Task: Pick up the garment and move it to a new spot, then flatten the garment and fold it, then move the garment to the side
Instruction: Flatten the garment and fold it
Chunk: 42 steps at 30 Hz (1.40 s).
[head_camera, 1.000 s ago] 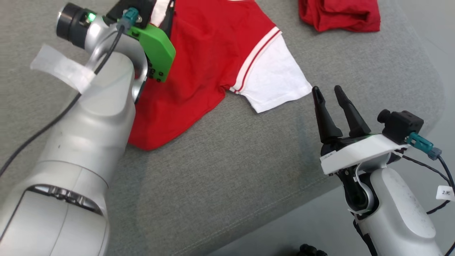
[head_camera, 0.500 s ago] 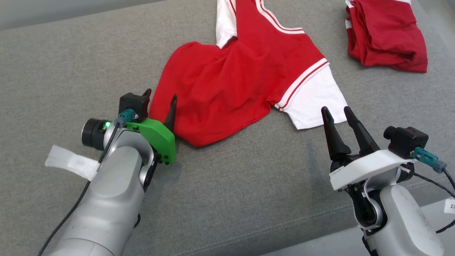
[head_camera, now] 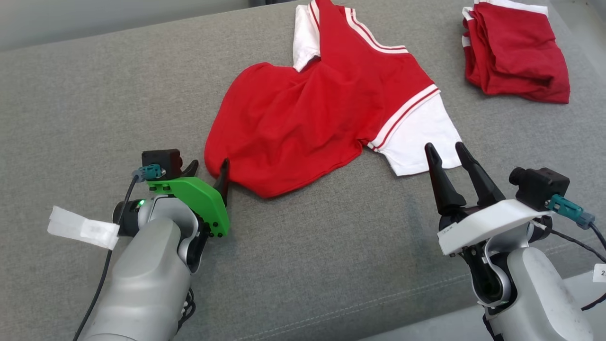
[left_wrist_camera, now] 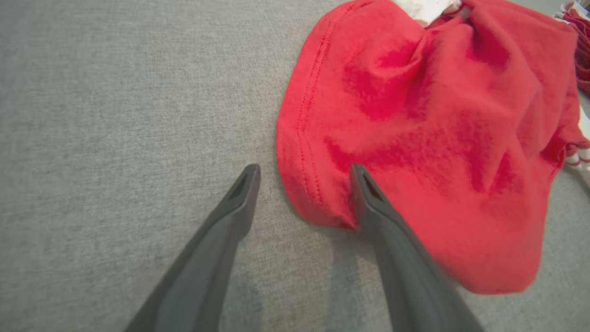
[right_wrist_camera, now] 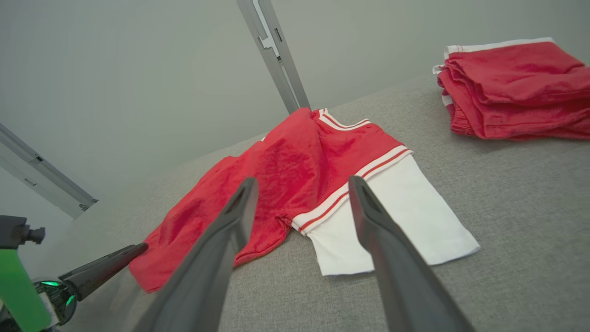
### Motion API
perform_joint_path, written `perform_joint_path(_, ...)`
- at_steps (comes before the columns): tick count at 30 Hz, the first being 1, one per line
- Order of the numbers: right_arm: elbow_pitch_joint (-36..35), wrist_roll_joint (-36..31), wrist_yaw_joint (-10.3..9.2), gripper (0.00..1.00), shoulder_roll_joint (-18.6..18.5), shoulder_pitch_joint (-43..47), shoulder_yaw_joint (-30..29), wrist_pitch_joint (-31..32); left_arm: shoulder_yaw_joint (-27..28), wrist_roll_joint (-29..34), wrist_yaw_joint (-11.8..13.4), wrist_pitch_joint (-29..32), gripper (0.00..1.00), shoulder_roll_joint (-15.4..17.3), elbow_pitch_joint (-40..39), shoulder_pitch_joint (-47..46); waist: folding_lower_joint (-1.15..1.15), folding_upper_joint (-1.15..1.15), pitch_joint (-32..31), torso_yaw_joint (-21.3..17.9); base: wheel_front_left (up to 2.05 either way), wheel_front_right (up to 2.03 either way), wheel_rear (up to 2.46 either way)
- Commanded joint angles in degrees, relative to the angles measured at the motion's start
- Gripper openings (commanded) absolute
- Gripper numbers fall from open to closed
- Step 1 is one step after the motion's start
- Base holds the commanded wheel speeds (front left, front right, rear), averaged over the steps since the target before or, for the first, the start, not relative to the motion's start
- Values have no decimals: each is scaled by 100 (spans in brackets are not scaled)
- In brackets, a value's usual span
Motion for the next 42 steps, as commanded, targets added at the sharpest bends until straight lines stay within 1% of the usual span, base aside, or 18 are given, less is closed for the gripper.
perform_joint_path(1, -35, -23, 0, 100, 1, -39, -22, 10, 3, -32, -13, 22, 100, 17, 31, -42, 0, 0, 99, -111, 0, 0, 0)
perform_joint_path(5, -56, -34, 0, 100, 10, -58, -23, 5, -51, -27, 23, 187, 100, 20, 252, -98, 0, 0, 169, -229, 0, 0, 0)
perform_joint_path(6, -60, -33, 0, 100, 13, -59, -20, 0, -67, -16, 22, 194, 85, 13, 294, -106, 0, 0, 179, -249, 0, 0, 0)
perform_joint_path(7, -62, -31, 0, 100, 17, -60, -20, -6, -89, -15, 16, 191, 45, -1, 314, -106, 0, 0, 187, -264, 0, 0, 0)
perform_joint_path(8, -63, -29, 0, 100, 24, -61, -24, -14, -107, -26, 5, 150, 16, -15, 309, -111, 0, 0, 191, -276, 0, 0, 0)
perform_joint_path(9, -61, -25, 0, 100, 30, -60, -31, -22, -116, -53, -4, 121, 0, -28, 301, -121, 0, 0, 193, -284, 0, 0, 0)
perform_joint_path(13, -41, -38, 0, 100, 33, -41, -79, -37, -204, -22, -17, -68, 0, -29, 237, -220, 0, 0, 180, -251, 0, 0, 0)
perform_joint_path(18, -18, -51, 0, 100, 45, 9, -150, -75, -202, 16, 30, -325, 0, 70, 99, -347, 0, 0, 108, -74, 0, 0, 0)
perform_joint_path(23, -6, -51, 0, 100, 48, 59, -185, -77, -170, 61, 235, -503, 0, 243, -228, -362, 0, 0, 6, 132, 0, 0, 0)
perform_joint_path(28, -19, -62, 0, 100, 58, 144, -247, -67, -124, 72, 520, -503, 0, 493, -856, -41, 0, 0, -107, 327, 0, 0, 0)
perform_joint_path(29, -19, -62, 0, 100, 58, 144, -247, -67, -124, 72, 520, -503, 0, 493, -856, -41, 0, 0, -107, 327, 0, 0, 0)
perform_joint_path(31, -33, -72, 0, 100, 59, 170, -280, -56, -109, 105, 711, -429, 0, 626, -1242, 133, 0, 0, -149, 390, 0, 0, 0)
perform_joint_path(33, -48, -79, 0, 100, 63, 186, -305, -39, -77, 133, 968, -319, 0, 789, -1699, 355, 0, 0, -181, 443, 0, 0, 0)
perform_joint_path(35, -72, -91, 0, 100, 65, 196, -337, -31, -20, 183, 1304, -122, 0, 975, -2252, 614, 0, 0, -199, 489, 0, 0, 0)
perform_joint_path(38, -91, -101, 0, 100, 76, 227, -351, -2, 24, 345, 1954, 329, 0, 1326, -3199, 1010, 0, 0, -203, 513, 0, 0, 0)
perform_joint_path(39, -99, -104, 0, 100, 79, 226, -346, 2, 30, 381, 2120, 495, 0, 1414, -3547, 1137, 0, 0, -196, 508, 0, 0, 0)
perform_joint_path(40, -104, -98, 0, 100, 83, 220, -330, 4, 40, 397, 2260, 659, 0, 1485, -3881, 1258, 0, 0, -184, 498, 0, 0, 0)
perform_joint_path(42, -107, -76, 0, 100, 92, 188, -292, 11, 12, 402, 2434, 962, 0, 1626, -4464, 1483, 0, 0, -154, 456, 0, 0, 0)
